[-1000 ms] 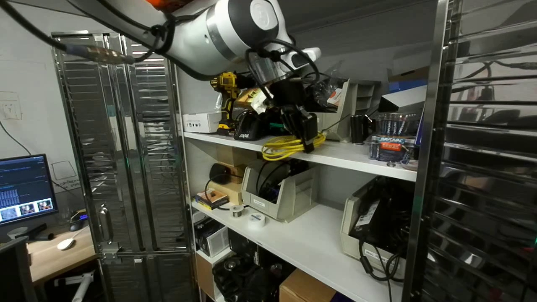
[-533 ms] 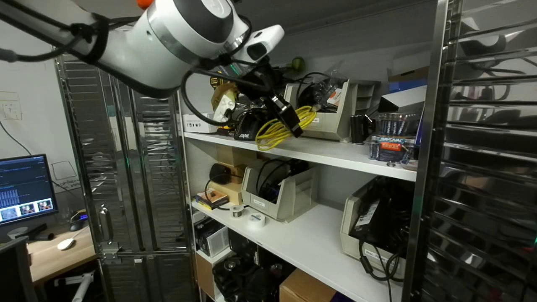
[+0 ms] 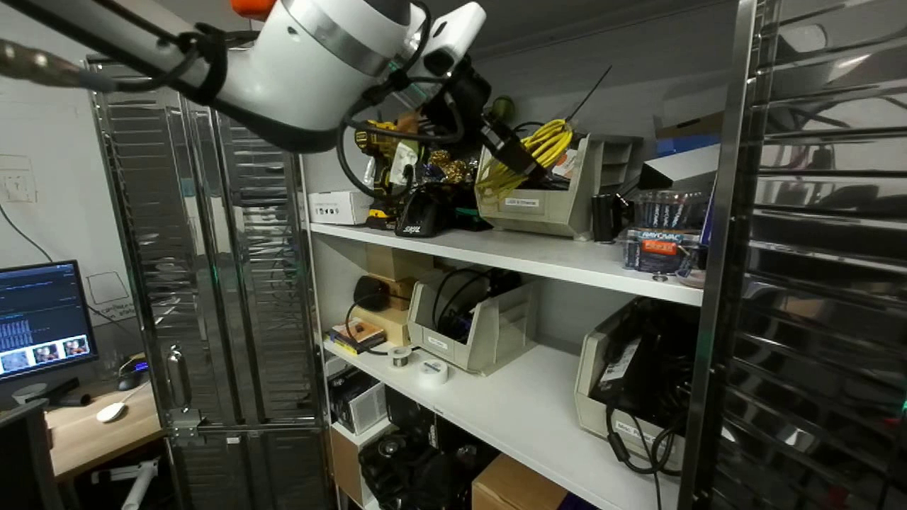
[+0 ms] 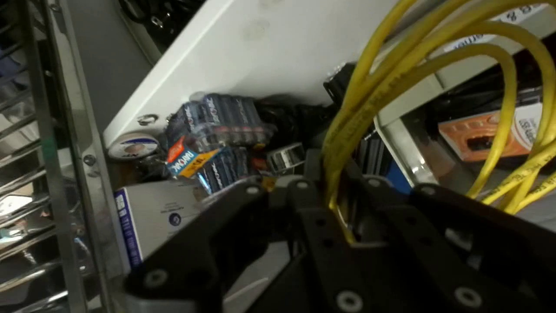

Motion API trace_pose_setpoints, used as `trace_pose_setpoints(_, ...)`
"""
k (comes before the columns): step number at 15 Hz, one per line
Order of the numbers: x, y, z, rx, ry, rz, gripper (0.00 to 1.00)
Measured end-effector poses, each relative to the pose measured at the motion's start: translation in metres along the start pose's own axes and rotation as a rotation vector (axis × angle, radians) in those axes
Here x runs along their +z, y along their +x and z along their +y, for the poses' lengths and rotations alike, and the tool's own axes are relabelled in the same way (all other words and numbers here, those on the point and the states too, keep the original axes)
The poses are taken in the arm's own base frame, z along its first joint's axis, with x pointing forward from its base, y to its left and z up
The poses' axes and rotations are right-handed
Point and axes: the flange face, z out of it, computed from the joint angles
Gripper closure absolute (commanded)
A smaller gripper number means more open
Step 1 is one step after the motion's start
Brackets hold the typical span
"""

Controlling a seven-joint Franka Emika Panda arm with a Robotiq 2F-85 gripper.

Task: Put the yellow cable in the gray box

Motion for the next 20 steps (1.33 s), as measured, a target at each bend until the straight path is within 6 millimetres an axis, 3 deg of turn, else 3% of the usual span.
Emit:
trace_pose_setpoints(4, 0.016, 0.023, -0.040, 0.070, -0.005, 0.034, 0.97)
trace_pose_setpoints(10, 0.038, 0.025, -0.104, 0.082, 0.054, 0.063, 0.97)
trace_pose_setpoints(14, 0.055, 0.027, -0.129, 0.063, 0.090, 0.019, 0.95)
trace_pose_setpoints(15, 0.061, 0.029, -0.133, 0.052, 0.089, -0.002, 0.64)
trace_pose_setpoints(16, 0.065, 0.031, -0.135, 0.036, 0.092, -0.026, 0.63)
trace_pose_setpoints(20, 0.074, 0.042, -0.145, -0.019, 0.117, -0.099, 0.32)
